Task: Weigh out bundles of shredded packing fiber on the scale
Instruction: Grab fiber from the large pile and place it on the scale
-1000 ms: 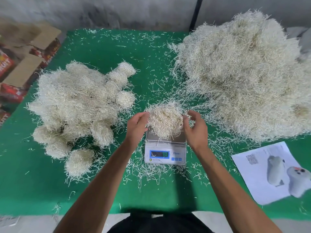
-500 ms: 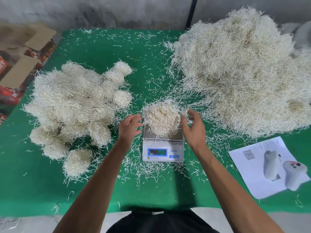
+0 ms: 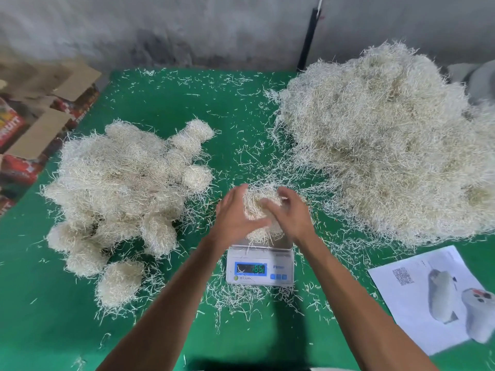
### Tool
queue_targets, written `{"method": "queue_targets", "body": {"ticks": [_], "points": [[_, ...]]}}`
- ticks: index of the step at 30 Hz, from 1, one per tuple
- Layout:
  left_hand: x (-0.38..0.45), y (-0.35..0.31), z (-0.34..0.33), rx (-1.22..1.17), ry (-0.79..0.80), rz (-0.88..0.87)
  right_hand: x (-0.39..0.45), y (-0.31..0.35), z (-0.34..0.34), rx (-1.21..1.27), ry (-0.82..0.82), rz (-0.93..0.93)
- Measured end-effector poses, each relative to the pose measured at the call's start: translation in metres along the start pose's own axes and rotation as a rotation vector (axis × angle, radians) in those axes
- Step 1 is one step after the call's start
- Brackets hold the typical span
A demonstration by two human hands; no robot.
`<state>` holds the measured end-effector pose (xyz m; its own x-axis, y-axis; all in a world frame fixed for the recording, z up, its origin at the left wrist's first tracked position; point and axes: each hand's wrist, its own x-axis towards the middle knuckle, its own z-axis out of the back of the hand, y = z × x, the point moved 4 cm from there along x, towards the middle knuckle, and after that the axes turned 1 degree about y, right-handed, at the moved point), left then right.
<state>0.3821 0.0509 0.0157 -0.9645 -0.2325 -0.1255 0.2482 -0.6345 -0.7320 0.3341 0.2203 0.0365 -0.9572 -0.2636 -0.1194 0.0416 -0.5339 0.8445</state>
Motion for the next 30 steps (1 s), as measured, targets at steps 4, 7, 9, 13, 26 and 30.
{"method": "queue_targets", "body": {"ticks": [4,7,9,13,26,30], "points": [[0.032,-0.025,-0.021,0.109,0.092,-0.091,0.018,0.008,-0.007,-0.065,0.134,-0.066],[0.038,-0.021,-0.022,0.078,0.053,0.006,0.032,0.033,0.02,0.029,0.053,0.009],[0.035,-0.016,-0.022,0.016,0.044,0.068,0.039,0.058,0.04,0.14,-0.021,0.04],[0.029,-0.014,-0.024,-0.08,0.051,0.096,0.05,0.101,0.078,0.417,-0.171,0.066],[0.035,-0.039,-0.018,-0.128,0.027,0.139,0.072,0.093,0.086,0.705,-0.065,-0.091],[0.052,-0.074,-0.005,-0.226,-0.09,0.015,0.076,0.084,0.063,0.863,0.001,-0.25]]}}
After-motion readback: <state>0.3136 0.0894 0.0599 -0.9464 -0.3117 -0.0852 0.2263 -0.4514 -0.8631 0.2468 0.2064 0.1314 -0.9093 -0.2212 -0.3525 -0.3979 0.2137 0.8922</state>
